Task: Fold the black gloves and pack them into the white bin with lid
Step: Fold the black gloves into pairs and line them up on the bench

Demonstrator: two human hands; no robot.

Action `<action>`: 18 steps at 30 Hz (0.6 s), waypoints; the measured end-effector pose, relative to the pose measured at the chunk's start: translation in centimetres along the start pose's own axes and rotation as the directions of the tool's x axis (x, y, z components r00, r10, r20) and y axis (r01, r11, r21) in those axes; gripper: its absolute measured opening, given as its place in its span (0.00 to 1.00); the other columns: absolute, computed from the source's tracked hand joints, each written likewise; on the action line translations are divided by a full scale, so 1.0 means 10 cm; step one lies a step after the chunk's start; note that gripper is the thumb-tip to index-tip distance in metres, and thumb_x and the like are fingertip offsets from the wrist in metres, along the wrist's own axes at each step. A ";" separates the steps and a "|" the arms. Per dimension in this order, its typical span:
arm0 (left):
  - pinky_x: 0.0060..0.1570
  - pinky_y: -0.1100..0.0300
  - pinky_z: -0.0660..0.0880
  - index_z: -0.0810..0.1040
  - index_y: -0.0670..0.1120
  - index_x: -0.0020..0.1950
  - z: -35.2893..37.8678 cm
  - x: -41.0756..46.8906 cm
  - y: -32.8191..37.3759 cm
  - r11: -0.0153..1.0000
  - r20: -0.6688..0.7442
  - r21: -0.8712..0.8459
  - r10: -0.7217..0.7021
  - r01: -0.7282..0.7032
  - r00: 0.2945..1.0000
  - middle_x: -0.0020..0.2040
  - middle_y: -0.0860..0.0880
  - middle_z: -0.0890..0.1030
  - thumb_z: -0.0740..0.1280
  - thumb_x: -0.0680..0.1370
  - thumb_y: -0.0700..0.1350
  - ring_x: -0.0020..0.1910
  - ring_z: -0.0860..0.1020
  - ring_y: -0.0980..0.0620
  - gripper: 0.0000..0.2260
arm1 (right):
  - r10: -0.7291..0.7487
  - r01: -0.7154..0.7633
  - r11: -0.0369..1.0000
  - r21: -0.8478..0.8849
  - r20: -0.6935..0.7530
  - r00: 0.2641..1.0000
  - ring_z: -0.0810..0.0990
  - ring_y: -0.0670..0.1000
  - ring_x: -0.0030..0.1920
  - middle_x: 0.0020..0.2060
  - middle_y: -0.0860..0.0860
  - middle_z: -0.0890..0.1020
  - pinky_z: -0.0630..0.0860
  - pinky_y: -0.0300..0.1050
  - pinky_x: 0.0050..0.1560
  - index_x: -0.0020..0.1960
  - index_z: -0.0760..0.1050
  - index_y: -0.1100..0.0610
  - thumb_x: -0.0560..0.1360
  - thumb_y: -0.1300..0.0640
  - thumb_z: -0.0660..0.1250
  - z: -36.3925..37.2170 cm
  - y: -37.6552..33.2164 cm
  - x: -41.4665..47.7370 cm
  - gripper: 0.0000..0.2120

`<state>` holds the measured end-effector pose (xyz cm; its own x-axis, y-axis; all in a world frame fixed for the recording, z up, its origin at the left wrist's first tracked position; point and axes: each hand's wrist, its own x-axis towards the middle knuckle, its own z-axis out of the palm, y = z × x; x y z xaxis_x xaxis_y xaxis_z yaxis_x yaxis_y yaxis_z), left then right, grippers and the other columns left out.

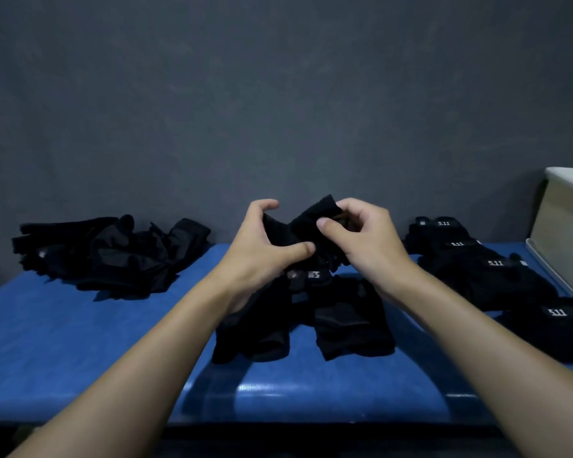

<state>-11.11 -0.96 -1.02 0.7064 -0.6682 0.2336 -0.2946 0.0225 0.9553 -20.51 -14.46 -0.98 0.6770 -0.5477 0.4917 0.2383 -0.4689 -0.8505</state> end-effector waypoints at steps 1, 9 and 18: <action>0.48 0.49 0.83 0.64 0.54 0.70 -0.01 0.01 -0.01 1.000 -0.036 0.013 0.016 -0.016 0.999 0.45 0.53 0.81 0.76 0.72 0.39 0.44 0.85 0.45 0.32 | -0.008 0.008 1.000 -0.017 -0.004 1.000 0.84 0.54 0.43 0.40 0.55 0.84 0.81 0.50 0.46 0.45 0.81 0.57 0.76 0.60 0.69 0.00 0.00 0.00 0.02; 0.41 0.62 0.80 0.61 0.57 0.71 -0.14 -0.01 -0.04 0.992 -0.059 0.075 0.106 -0.101 0.993 0.40 0.47 0.78 0.70 0.75 0.33 0.38 0.81 0.52 0.32 | -0.040 0.036 0.984 -0.172 -0.017 0.999 0.83 0.47 0.43 0.39 0.47 0.84 0.78 0.44 0.47 0.44 0.80 0.50 0.78 0.62 0.67 -0.06 0.04 0.04 0.09; 0.47 0.65 0.79 0.67 0.55 0.70 -0.22 -0.02 -0.02 0.987 0.001 0.124 0.107 -0.107 0.994 0.48 0.49 0.82 0.75 0.74 0.41 0.50 0.82 0.51 0.29 | 0.004 -0.001 0.987 -0.162 0.020 1.000 0.82 0.47 0.41 0.39 0.50 0.84 0.78 0.42 0.43 0.45 0.78 0.52 0.79 0.63 0.64 -0.08 0.08 0.02 0.08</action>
<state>-9.78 0.75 -0.82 0.6699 -0.6628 0.3345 -0.4457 0.0012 0.8952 -20.75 -15.45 -1.43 0.6919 -0.5355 0.4842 0.1219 -0.5744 -0.8094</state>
